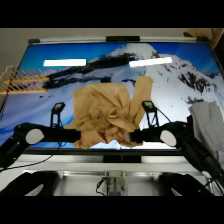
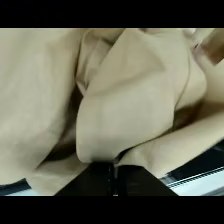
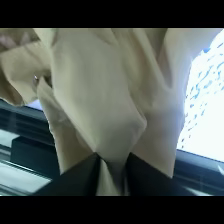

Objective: Fold the shirts.

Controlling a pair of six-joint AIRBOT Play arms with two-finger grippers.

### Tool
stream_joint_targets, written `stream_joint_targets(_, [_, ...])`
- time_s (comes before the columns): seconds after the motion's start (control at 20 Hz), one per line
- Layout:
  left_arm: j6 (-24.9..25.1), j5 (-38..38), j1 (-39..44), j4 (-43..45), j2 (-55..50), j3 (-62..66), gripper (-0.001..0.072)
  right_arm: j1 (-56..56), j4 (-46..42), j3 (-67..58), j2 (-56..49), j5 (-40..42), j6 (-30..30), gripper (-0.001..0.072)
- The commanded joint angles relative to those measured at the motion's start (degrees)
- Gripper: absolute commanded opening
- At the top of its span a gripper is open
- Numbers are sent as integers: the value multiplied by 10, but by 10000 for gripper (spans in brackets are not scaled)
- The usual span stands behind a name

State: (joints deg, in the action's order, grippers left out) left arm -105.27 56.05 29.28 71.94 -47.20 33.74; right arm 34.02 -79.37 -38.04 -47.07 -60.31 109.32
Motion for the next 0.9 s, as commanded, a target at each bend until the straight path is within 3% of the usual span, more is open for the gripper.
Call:
stream_joint_targets(0.0, [18,-16,42,0,1,-56,56,11,-2,47,54,59,-64,652])
stream_joint_targets(0.15, [22,-18,43,1,1,-36,56,12,-80,-100,37,40,-182,650])
stream_joint_targets(0.3, [21,-44,43,1,1,-21,56,12,-125,-240,-63,-5,-236,651])
stream_joint_targets(0.6, [21,-44,43,7,6,-12,56,12,47,-301,-315,-138,-284,650])
stream_joint_targets(0.7, [21,-44,43,19,7,-12,56,12,99,-301,-357,-137,-290,650])
stream_joint_targets(0.85, [21,-45,43,31,7,-12,56,12,88,-301,-388,-107,-290,650])
